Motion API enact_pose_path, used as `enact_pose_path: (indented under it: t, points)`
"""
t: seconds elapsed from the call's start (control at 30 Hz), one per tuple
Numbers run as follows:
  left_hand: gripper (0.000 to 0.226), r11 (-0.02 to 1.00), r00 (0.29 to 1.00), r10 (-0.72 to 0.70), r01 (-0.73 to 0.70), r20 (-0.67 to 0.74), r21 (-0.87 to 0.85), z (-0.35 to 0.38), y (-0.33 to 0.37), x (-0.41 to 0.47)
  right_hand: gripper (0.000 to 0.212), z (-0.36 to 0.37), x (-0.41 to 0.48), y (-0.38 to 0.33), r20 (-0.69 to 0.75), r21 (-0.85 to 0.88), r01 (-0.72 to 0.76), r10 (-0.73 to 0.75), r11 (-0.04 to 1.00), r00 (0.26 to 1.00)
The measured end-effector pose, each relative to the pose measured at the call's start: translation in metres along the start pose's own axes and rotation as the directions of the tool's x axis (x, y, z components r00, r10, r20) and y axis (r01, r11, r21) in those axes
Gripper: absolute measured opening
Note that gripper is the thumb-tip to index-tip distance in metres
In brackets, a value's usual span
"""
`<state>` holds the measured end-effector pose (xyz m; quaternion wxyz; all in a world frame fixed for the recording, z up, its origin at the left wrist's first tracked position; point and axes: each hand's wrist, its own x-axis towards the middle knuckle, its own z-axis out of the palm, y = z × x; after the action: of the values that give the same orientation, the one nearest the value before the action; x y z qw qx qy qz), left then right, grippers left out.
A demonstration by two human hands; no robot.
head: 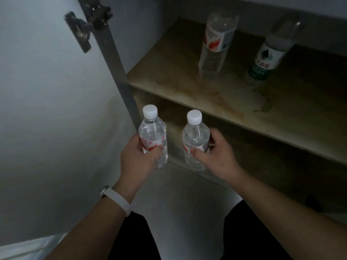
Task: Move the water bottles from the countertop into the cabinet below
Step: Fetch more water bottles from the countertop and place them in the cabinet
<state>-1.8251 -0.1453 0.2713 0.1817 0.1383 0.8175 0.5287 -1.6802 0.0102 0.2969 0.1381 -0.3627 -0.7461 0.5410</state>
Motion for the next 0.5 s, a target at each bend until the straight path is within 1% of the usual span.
enact_pose_path:
  t: [0.2,0.37,0.5]
  points:
    - [0.041,0.997,0.998,0.064,-0.065,-0.025,-0.047,0.013,-0.015,0.021,0.051,0.006,0.023,0.018,0.013,0.047,0.092,-0.093,0.995,0.996]
    - [0.041,0.990,0.994,0.091,-0.096,-0.056,-0.100,0.003,0.008,0.028,0.054,0.005,0.035,0.004,0.037,0.079,0.140,-0.143,0.987,0.989]
    - [0.039,0.977,0.988,0.141,-0.148,-0.058,-0.154,-0.008,0.041,0.036,0.054,-0.003,0.042,-0.020,0.048,0.085,0.217,-0.222,0.972,0.974]
